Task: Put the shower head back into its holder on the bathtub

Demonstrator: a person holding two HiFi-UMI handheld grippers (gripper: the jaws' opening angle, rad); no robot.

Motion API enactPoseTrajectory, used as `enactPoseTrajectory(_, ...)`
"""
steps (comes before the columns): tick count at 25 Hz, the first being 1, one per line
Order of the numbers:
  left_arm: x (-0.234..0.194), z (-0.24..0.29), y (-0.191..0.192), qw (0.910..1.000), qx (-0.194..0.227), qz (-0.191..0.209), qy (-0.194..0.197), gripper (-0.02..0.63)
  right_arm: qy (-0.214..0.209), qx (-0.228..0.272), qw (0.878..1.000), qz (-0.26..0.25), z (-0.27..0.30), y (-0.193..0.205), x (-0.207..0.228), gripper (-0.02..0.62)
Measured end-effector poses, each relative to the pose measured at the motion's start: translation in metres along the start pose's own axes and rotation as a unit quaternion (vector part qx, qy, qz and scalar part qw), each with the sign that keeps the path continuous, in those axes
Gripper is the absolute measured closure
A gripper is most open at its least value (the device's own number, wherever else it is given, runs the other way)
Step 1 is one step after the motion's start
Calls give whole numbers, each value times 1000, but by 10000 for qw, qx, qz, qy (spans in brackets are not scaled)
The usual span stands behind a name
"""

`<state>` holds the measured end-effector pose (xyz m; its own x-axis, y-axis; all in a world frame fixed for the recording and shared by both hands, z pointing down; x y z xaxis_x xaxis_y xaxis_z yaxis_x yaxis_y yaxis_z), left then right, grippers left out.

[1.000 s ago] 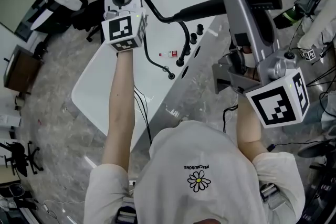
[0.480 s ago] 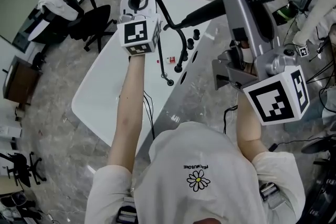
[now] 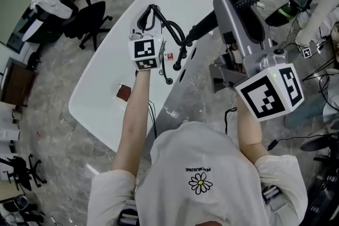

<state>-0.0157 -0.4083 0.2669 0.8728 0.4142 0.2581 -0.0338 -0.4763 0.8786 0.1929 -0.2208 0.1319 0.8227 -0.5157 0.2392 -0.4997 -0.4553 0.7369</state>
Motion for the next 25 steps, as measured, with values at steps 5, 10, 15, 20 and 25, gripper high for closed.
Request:
enactPoseTrajectory(5, 0, -26, 58, 9968, -697, -343, -163, 551, -42, -411, 9991, 96, 12, 28, 1, 457)
enactPoseTrajectory(10, 10, -58, 122, 9880, -1397, -622, -209, 551, -214, -740, 9970, -38, 24, 58, -1, 457)
enactPoseTrajectory(15, 26, -89, 172, 9752, -2015, -908, -129, 549, -353, -993, 9943, -154, 38, 84, -2, 457)
enactPoseTrajectory(20, 41, -124, 203, 9601, -2512, -1224, 90, 548, -424, -1311, 9904, -126, 53, 113, -9, 457)
enactPoseTrajectory(25, 59, -177, 231, 9403, -2924, -1739, 142, 483, -450, -1655, 9851, -111, 67, 152, -9, 457)
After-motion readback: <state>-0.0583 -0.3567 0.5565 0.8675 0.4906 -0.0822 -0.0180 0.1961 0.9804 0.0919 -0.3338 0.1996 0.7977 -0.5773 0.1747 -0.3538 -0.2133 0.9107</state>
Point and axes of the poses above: the fingertips, and each gripper's own axes: z forward along the fingers, x to its right, y out of its underside, the point moved 9 cm from there along -z, backward along the fingers, and after that the axes turned 10 degrees about x, right-handed, at the moved point
